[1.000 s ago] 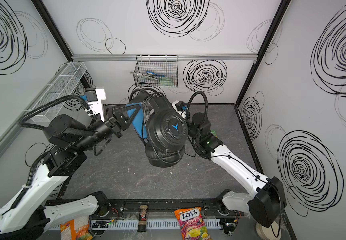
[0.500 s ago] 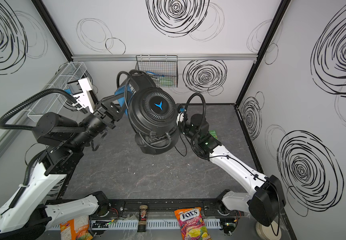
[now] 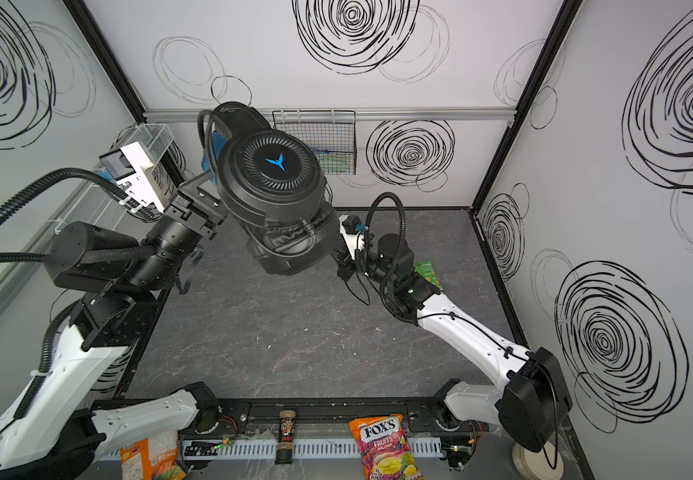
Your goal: Wrap the headphones
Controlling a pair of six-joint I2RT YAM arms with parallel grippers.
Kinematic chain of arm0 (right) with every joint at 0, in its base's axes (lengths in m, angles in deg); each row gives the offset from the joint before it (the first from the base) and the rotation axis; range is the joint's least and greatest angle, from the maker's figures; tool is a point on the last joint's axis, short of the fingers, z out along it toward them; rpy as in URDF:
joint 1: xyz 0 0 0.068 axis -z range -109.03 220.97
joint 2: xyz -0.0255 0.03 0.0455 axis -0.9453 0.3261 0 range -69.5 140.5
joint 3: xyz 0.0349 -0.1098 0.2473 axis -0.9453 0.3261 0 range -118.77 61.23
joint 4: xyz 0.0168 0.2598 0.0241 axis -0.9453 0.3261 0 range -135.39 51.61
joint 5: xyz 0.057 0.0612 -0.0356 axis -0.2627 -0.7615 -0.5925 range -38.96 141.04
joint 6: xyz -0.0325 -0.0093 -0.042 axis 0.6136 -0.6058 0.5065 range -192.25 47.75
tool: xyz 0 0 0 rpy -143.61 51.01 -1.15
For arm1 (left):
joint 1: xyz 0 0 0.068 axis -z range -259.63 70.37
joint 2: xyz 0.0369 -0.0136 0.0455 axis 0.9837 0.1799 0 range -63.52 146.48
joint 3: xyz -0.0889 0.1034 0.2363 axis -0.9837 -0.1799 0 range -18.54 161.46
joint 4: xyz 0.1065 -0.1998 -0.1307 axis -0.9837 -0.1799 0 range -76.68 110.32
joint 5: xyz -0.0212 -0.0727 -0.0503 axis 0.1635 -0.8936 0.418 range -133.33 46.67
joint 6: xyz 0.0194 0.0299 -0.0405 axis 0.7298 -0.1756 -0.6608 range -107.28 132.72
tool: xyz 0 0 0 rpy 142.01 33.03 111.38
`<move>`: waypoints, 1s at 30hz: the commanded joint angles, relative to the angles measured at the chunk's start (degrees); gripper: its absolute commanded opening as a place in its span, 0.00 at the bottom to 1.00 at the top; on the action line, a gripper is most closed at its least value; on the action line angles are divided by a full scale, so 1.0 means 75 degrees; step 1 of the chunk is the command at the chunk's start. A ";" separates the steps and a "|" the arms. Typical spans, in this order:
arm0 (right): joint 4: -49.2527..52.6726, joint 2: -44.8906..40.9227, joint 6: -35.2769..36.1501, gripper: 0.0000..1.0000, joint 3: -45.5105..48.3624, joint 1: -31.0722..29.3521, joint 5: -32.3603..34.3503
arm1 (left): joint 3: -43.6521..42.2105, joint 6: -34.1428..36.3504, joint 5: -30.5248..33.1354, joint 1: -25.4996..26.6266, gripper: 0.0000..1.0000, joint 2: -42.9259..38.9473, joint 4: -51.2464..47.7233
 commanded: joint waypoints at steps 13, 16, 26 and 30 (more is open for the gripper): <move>0.2133 -0.0783 0.1877 0.00 0.0270 -0.2073 0.1600 | 0.0779 0.0361 0.3381 -0.0467 0.00 -0.0153 -0.1680; 0.2618 -0.0869 0.2269 0.00 0.0064 -0.2581 0.1936 | 0.0993 0.0542 0.3885 -0.0687 0.00 0.0016 -0.2454; 0.3679 -0.0628 0.3939 0.00 -0.0904 -0.4507 0.3551 | 0.0556 0.1957 0.4432 -0.1603 0.00 0.0129 -0.3205; 0.3822 -0.0300 0.4561 0.00 -0.1430 -0.4983 0.3971 | -0.0001 0.2548 0.4960 -0.1584 0.00 0.0146 -0.3332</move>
